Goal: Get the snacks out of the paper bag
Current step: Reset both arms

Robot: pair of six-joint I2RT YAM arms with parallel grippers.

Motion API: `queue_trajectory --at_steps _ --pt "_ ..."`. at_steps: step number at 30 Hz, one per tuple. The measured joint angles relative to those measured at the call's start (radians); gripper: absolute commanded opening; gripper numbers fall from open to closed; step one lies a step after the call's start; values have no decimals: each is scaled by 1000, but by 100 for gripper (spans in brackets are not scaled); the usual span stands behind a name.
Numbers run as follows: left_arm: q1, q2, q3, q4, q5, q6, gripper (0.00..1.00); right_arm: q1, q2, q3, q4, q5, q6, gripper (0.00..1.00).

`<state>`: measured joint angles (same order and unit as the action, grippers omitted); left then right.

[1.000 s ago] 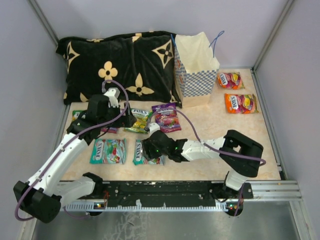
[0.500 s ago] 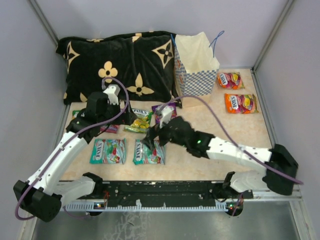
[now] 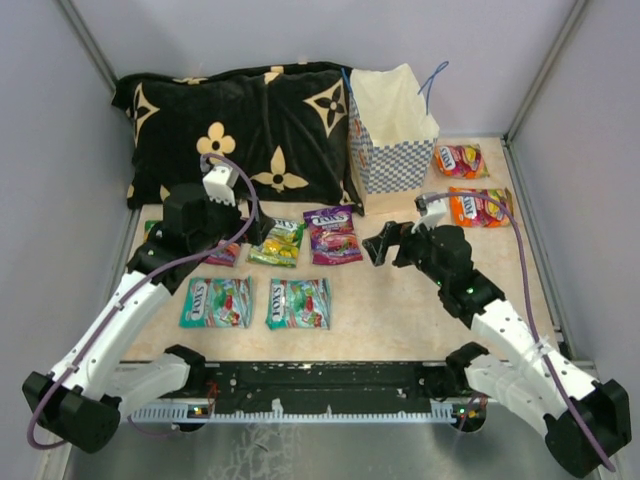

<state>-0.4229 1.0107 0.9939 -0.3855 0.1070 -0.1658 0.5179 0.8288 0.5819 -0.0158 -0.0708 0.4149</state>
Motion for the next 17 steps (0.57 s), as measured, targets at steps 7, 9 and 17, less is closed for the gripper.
queue_trajectory --at_steps 7,9,17 --pt "0 -37 -41 45 8 30 99 -11 -17 -6 -47 7 -3 99" --pt "0 -39 -43 54 10 34 99 -11 -17 -6 -54 12 -4 99" --pt "0 -58 -57 71 9 41 99 -11 -16 -6 -60 17 -9 99"
